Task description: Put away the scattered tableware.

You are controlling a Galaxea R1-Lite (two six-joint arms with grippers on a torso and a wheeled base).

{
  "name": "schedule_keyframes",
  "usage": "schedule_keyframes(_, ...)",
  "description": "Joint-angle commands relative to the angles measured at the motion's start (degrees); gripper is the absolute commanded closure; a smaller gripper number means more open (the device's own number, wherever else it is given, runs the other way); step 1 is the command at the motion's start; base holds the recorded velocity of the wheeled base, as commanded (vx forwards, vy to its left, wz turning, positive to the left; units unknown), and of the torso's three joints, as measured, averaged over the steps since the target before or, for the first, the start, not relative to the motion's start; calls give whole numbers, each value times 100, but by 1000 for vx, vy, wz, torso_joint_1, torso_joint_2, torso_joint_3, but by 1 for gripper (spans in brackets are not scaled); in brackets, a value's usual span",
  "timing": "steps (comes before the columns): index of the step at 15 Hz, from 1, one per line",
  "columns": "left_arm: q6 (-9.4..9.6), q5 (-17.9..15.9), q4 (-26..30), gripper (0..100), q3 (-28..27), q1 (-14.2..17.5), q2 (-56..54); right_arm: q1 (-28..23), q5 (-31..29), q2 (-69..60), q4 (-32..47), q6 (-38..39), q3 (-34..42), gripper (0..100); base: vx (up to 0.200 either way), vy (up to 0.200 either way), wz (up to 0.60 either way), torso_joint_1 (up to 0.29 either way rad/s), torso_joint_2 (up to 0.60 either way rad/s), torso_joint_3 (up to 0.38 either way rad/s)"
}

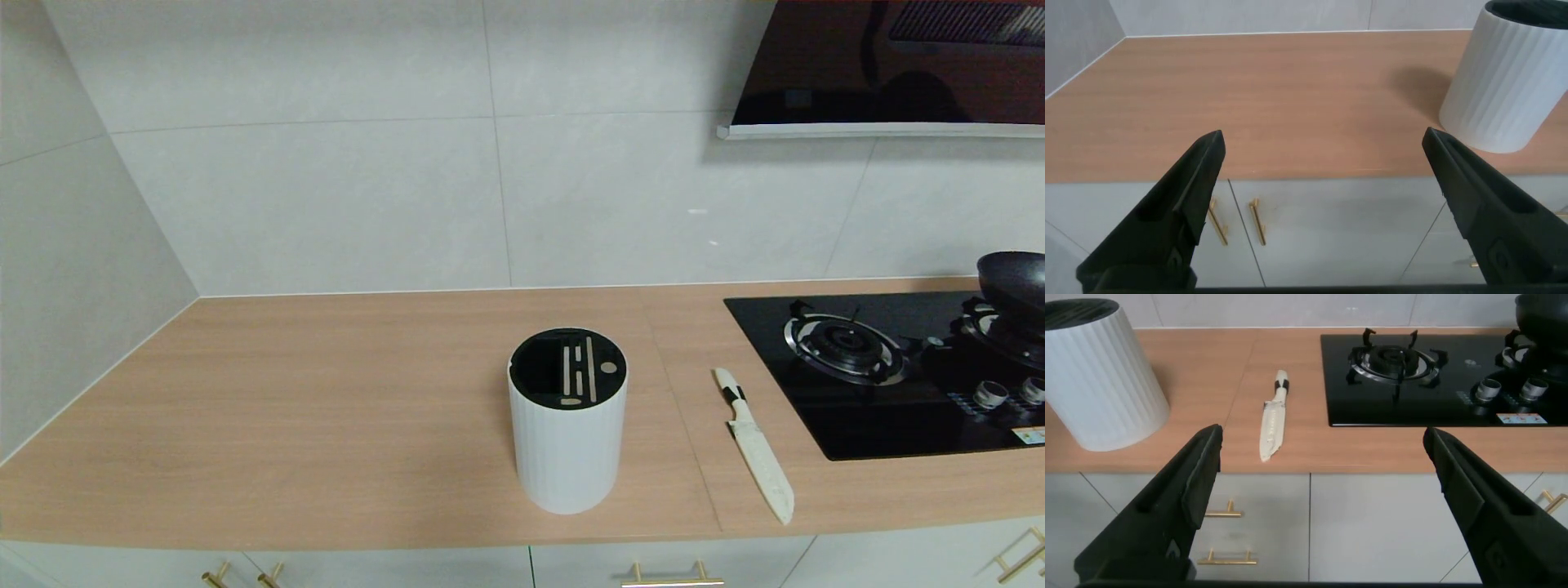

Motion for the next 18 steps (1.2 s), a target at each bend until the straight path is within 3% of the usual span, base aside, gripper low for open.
schedule_keyframes(1,0,4,-1,0,0,0,0,1,2,7,-4,-2,0,0,0,0,0,0,0,0)
schedule_keyframes(11,9,4,-1,0,0,0,0,1,133,7,-22,-28,-44,0,0,0,0,0,0,0)
schedule_keyframes(12,9,4,-1,0,0,0,0,28,450,95,-75,121,-527,0,0,0,0,0,0,0)
schedule_keyframes(13,9,4,-1,0,0,0,0,72,749,385,-75,455,-1020,0,0,0,0,0,0,0)
schedule_keyframes(18,0,4,-1,0,0,0,0,98,1346,2855,-101,376,-1784,0,0,0,0,0,0,0)
